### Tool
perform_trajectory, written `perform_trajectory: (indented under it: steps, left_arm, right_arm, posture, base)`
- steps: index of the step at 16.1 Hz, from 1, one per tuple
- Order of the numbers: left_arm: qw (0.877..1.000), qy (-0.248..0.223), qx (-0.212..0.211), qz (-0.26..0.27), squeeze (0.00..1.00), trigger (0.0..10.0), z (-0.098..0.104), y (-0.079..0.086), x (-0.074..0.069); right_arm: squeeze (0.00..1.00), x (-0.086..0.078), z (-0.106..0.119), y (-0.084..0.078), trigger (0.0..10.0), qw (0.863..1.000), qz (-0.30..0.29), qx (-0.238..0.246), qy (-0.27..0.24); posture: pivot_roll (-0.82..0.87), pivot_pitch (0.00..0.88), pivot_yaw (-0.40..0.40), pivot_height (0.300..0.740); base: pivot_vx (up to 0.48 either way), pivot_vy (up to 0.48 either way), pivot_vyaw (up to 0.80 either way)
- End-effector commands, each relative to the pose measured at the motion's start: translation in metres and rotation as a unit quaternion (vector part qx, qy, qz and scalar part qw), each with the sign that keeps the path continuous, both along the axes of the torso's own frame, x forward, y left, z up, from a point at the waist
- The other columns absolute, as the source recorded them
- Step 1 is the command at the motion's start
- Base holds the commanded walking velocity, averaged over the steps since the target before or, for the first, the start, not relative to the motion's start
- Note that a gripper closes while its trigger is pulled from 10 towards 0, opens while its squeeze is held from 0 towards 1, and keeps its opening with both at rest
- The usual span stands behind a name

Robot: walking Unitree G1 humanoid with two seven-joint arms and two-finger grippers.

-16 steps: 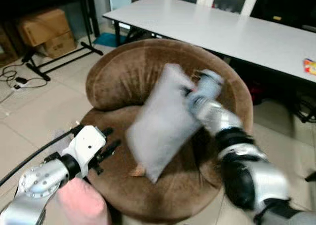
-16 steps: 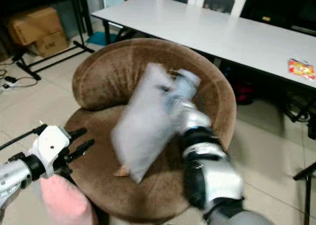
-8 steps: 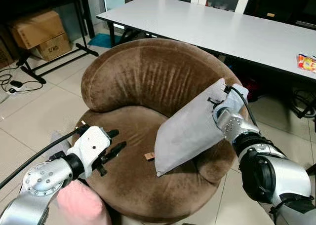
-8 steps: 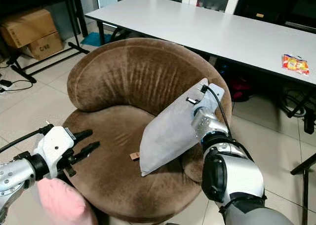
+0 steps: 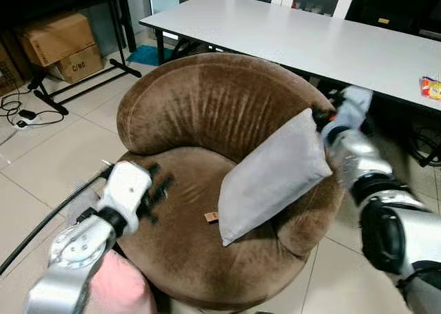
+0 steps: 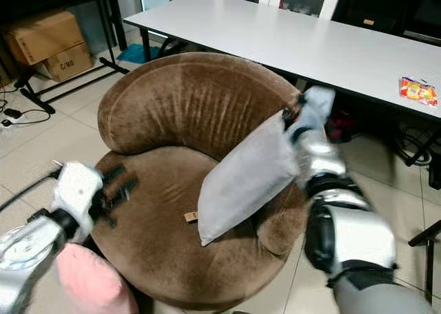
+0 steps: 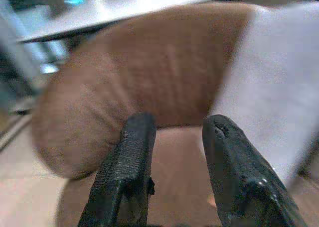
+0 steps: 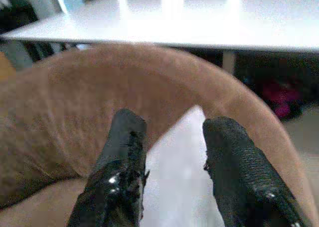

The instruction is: Move the pillow to the sofa from floor

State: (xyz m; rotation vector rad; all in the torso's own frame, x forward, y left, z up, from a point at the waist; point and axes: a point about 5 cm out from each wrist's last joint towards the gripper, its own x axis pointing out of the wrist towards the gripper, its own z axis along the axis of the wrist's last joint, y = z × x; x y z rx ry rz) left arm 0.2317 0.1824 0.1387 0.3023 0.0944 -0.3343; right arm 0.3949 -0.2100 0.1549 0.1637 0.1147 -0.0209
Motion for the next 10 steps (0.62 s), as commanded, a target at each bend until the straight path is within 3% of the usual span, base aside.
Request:
perform_trajectory:
  steps: [1,2,3,4,6,10]
  left_arm:
    - [0.998,-0.007,0.012,0.056,0.0,10.0,0.001,0.01,0.004]
    - [0.995,-0.008,0.002,0.097,0.0,10.0,-0.001,0.016,0.005]
    - [0.993,-0.007,-0.009,0.116,0.0,10.0,-0.001,0.018,0.003]
    - [0.991,-0.016,-0.002,0.135,0.0,10.0,-0.001,0.021,-0.002]
    - [0.99,-0.037,0.016,0.138,0.0,10.0,0.004,0.019,-0.002]
    - [0.988,-0.05,0.016,0.142,0.0,10.0,0.004,0.013,-0.001]
  right_arm:
    - [0.0,0.0,0.009,0.0,10.0,0.999,0.025,-0.014,-0.037]
    - [0.0,-0.005,0.009,0.006,10.0,0.996,0.043,-0.057,-0.055]
    - [0.0,-0.017,0.007,0.015,10.0,0.994,0.056,-0.068,-0.072]
    - [0.0,-0.058,-0.001,0.043,10.0,0.991,0.091,-0.058,-0.08]
    - [0.0,-0.099,-0.021,0.066,10.0,0.989,0.103,-0.077,-0.07]
    - [0.0,-0.115,-0.031,0.072,10.0,0.988,0.107,-0.108,-0.013]
  posture:
    - [-0.01,0.0,-0.052,0.74]
    - [-0.02,0.0,-0.047,0.74]
    - [-0.02,0.0,-0.051,0.74]
    - [-0.03,0.0,-0.054,0.74]
    - [-0.04,0.0,-0.043,0.74]
    - [-0.04,0.0,-0.048,0.74]
  base:
    - [0.0,0.0,0.0]
    - [0.0,0.0,0.0]
    - [0.0,0.0,0.0]
    - [0.0,0.0,0.0]
    - [0.0,0.0,0.0]
    - [0.0,0.0,0.0]
